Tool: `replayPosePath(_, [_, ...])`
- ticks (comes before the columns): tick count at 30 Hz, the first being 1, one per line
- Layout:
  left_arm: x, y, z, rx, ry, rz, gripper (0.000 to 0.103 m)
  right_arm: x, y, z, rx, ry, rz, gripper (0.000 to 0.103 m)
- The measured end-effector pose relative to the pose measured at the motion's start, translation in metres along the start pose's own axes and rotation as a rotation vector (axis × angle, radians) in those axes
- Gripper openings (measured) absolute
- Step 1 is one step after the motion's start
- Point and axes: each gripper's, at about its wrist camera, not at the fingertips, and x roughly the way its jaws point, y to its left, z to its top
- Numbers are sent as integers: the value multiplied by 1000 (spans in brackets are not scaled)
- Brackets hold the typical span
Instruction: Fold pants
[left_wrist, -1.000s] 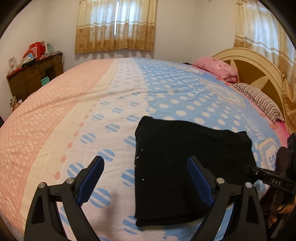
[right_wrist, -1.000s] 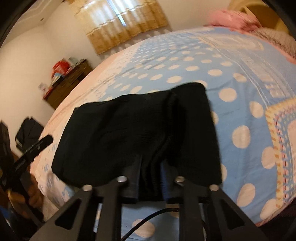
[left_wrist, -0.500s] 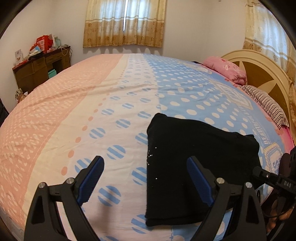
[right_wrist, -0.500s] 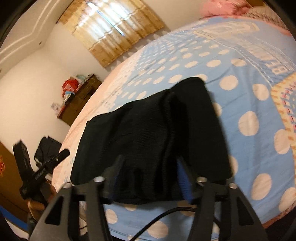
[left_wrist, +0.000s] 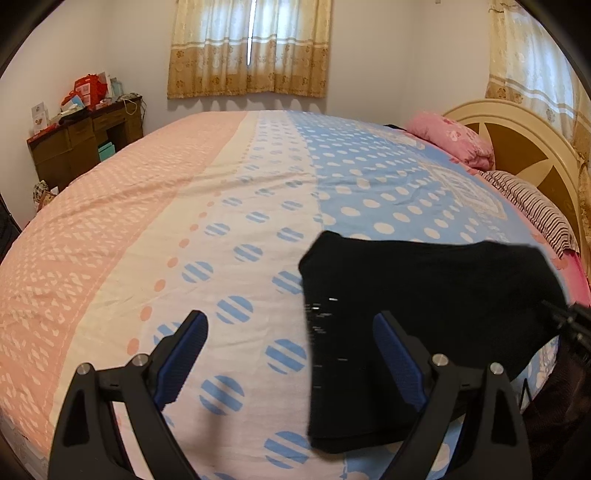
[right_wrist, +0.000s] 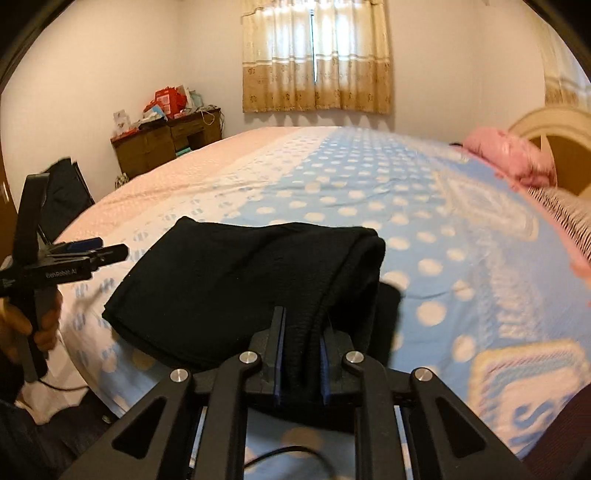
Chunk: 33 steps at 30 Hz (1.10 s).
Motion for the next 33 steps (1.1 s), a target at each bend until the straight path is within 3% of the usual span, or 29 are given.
replayPosePath(3, [3, 0, -1, -8, 9, -5, 93, 16, -18, -7, -12, 79, -36, 15])
replayPosePath(6, [9, -3, -4, 2, 25, -4, 93, 47, -36, -33, 47, 179, 24, 17])
replayPosePath(8, [15, -7, -8, 18, 49, 2, 93, 46, -37, -40, 62, 120, 17, 18])
replayPosePath(11, [24, -17, -18, 84, 101, 46, 93, 43, -39, -37, 50, 137, -5, 27])
replayPosePath(13, [24, -21, -26, 129, 121, 50, 93, 39, -42, -34, 48, 158, -32, 39])
replayPosePath(15, [21, -21, -35, 164, 123, 63, 93, 27, -49, -34, 52, 149, -69, 40])
replayPosePath(18, [17, -16, -46, 186, 142, 81, 94, 1, -50, -27, 55, 79, -134, 40])
replayPosePath(21, [6, -11, -42, 177, 141, 53, 94, -24, -50, -11, 62, -38, -155, 40])
replayPosePath(24, [-5, -14, -26, 202, 73, 70, 94, -30, -47, 3, 90, -111, -12, 40])
replayPosePath(27, [-3, -26, 6, 206, 3, 61, 94, 3, -42, 12, 113, -63, 71, 27])
replayPosePath(29, [6, -36, 21, 208, -22, 59, 94, 23, -40, 14, 145, -43, 110, 27])
replayPosePath(31, [25, -48, 34, 195, -11, 66, 94, 44, -34, 14, 184, 13, 169, 28])
replayPosePath(33, [44, -59, 34, 196, 52, 82, 94, 54, -19, 10, 196, 45, 240, 28])
